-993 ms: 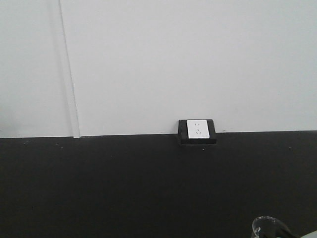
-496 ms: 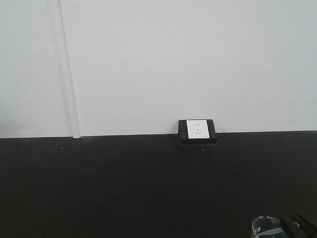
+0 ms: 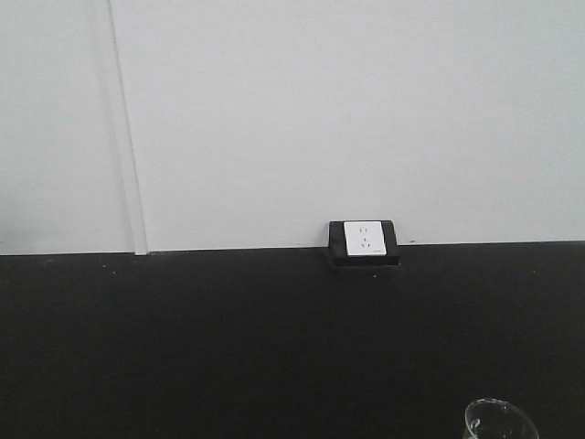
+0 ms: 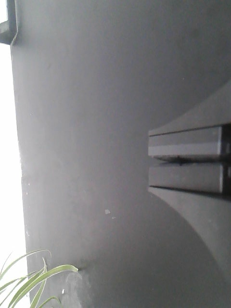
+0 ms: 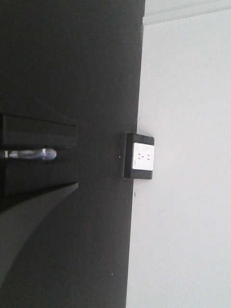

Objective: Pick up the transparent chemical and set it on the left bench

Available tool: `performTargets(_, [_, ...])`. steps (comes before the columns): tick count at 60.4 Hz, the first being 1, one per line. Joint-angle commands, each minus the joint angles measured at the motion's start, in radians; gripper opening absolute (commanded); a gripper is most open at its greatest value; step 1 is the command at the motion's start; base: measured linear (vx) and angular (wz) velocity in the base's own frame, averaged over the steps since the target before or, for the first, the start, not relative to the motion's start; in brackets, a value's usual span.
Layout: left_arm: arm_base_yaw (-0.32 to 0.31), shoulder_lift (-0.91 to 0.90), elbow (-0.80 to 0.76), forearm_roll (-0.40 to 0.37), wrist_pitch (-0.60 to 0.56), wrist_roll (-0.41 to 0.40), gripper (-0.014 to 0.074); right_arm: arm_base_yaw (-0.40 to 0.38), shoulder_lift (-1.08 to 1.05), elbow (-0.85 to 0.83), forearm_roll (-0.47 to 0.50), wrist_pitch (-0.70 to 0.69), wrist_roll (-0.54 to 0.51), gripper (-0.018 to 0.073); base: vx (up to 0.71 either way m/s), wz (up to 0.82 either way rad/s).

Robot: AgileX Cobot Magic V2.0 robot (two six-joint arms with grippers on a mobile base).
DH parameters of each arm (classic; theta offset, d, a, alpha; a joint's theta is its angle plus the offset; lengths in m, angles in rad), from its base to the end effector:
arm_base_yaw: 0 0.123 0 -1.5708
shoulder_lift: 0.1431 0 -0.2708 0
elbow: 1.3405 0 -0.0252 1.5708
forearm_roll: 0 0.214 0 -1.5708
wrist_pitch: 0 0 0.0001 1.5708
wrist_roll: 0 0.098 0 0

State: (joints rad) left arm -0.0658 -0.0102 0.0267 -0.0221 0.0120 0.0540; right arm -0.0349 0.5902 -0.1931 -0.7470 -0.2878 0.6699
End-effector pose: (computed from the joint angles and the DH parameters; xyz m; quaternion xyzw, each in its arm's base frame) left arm 0.0410 -0.0027 0.2048 0.0336 0.6852 -0.0124 0.7274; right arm 0.1066 0.0151 0.2537 -0.0730 0.7360 0.0412 0.6718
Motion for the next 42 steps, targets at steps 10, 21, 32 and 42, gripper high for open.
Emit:
performTargets(10, [-0.002, -0.019, 0.016, -0.001, -0.078, -0.008, -0.0003, -0.005, -0.073, -0.028, -0.128, -0.010, 0.129, 0.0139, 0.00, 0.00])
performTargets(21, [-0.002, -0.019, 0.016, -0.001, -0.078, -0.008, -0.0003, -0.005, -0.073, -0.028, -0.127, -0.009, 0.130, 0.0139, 0.00, 0.00])
performTargets(32, [-0.002, -0.019, 0.016, -0.001, -0.078, -0.008, -0.0003, -0.005, -0.073, -0.028, -0.127, -0.009, 0.130, 0.0139, 0.00, 0.00])
performTargets(42, [-0.002, -0.019, 0.016, -0.001, -0.078, -0.008, -0.0003, -0.005, -0.073, -0.028, -0.127, -0.009, 0.130, 0.0139, 0.00, 0.00])
